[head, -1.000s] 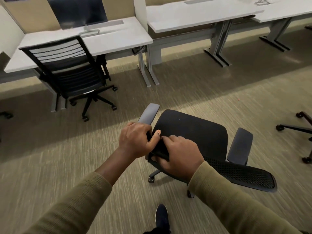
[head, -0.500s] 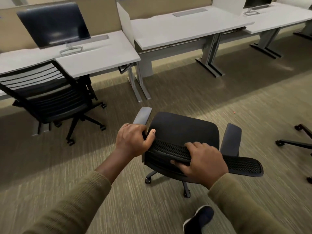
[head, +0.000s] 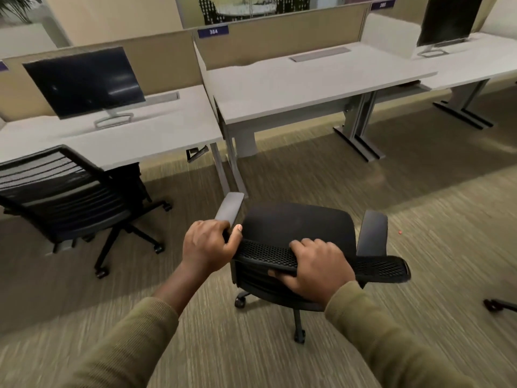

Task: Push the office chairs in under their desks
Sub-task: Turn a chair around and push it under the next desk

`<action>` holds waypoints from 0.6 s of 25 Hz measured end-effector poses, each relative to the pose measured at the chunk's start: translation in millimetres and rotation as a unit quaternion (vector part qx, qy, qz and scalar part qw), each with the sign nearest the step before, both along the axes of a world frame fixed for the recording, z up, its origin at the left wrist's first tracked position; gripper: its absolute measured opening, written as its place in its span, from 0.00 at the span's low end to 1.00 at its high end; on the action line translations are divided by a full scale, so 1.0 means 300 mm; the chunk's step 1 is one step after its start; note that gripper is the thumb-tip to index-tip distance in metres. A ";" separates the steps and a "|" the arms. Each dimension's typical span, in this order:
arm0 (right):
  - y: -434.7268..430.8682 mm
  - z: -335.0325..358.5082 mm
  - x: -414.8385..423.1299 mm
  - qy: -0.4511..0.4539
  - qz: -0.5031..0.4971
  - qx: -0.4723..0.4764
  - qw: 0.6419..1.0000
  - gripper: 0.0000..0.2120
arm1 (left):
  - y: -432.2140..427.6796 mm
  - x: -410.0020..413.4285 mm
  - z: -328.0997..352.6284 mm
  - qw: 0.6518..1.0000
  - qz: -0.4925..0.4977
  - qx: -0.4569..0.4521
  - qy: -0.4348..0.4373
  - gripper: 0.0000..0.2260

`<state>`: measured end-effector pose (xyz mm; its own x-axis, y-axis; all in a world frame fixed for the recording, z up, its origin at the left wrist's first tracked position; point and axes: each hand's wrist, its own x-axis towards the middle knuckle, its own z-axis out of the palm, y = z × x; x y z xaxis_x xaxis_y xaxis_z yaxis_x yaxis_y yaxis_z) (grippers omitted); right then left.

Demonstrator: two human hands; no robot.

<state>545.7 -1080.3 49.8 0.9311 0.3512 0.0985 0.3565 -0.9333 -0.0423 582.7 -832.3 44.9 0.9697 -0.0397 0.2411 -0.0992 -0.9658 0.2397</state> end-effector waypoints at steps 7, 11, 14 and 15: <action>-0.210 0.017 0.529 -0.008 0.032 -0.039 0.999 0.37 | -0.223 0.448 0.021 0.999 0.026 -0.028 -0.006 0.24; -0.310 0.020 0.845 -0.015 0.045 -0.040 0.998 0.34 | -0.320 0.739 0.025 0.999 0.026 -0.032 -0.012 0.23; -0.375 0.024 1.093 -0.015 0.046 -0.037 0.998 0.40 | -0.379 0.973 0.014 0.999 0.026 -0.035 -0.011 0.25; -0.395 0.024 1.175 -0.010 0.045 -0.031 0.998 0.44 | -0.396 1.048 0.007 0.999 0.025 -0.036 -0.015 0.25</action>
<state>898.2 -1198.7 57.0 0.8932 0.4399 0.0928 0.4398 -0.8978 0.0227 897.1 -951.2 47.0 0.9622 0.0268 0.2709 -0.0595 -0.9504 0.3054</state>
